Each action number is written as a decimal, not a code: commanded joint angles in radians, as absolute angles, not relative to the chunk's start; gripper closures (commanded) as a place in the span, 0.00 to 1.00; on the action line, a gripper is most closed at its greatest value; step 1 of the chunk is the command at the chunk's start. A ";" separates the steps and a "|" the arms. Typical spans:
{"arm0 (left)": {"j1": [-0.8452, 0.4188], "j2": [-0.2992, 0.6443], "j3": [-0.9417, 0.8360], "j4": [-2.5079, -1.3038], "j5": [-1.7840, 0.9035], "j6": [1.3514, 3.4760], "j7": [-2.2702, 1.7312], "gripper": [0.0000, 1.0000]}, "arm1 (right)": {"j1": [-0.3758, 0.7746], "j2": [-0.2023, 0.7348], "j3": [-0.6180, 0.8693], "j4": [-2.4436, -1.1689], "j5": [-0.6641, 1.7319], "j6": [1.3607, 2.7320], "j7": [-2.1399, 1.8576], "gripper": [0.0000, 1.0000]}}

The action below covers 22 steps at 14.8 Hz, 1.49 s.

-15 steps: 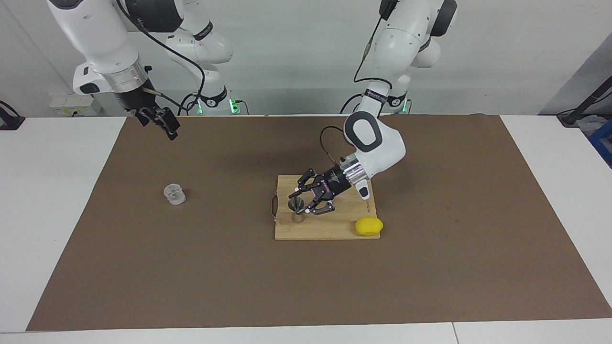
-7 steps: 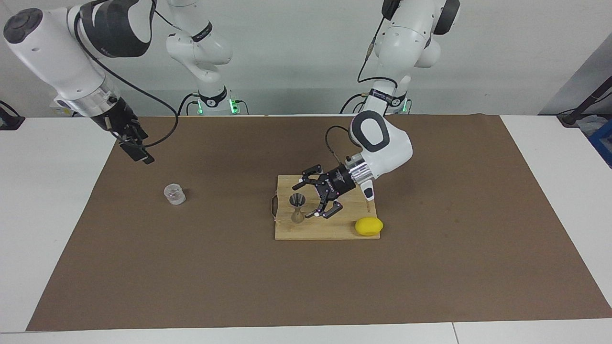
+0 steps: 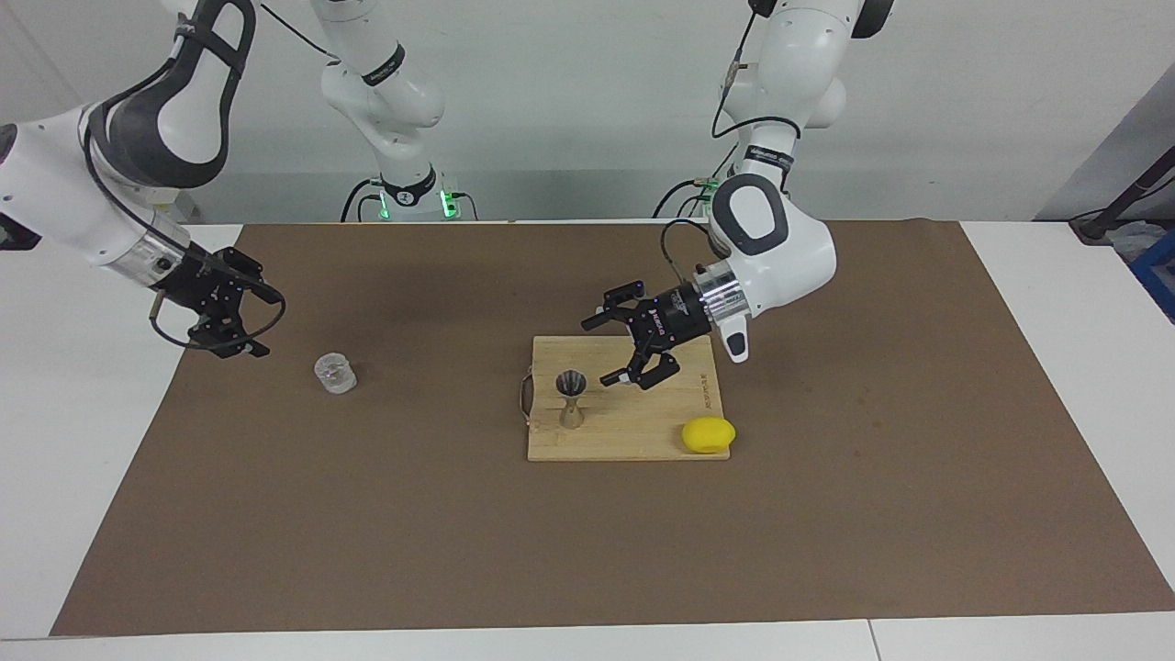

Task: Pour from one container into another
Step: 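Open the left gripper on the board while the right gripper reaches the glass, then withdraw the left gripper while the right gripper grasps the clear glass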

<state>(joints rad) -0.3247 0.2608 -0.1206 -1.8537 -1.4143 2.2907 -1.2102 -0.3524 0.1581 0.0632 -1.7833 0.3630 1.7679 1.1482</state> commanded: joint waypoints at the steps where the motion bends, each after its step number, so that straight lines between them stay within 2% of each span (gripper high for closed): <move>1: -0.270 0.209 -0.115 -1.891 -1.274 2.264 -1.216 0.00 | -0.386 0.161 0.077 -1.873 0.426 1.848 1.155 0.00; 9: -0.146 0.155 -0.109 -1.845 -0.547 2.382 -1.210 0.00 | -0.451 0.202 0.075 -2.039 0.563 1.995 0.974 0.00; 13: -0.120 0.135 -0.092 -1.833 -0.168 2.376 -1.203 0.00 | -0.471 0.288 0.077 -2.037 0.652 2.006 0.852 0.00; 15: -0.104 0.100 -0.087 -1.836 -0.101 2.324 -1.181 0.00 | -0.479 0.322 0.075 -2.037 0.707 2.005 0.786 0.00; 22: 0.001 0.009 -0.084 -1.827 -0.103 2.068 -0.584 0.00 | -0.471 0.321 0.077 -2.100 0.781 2.008 0.701 0.00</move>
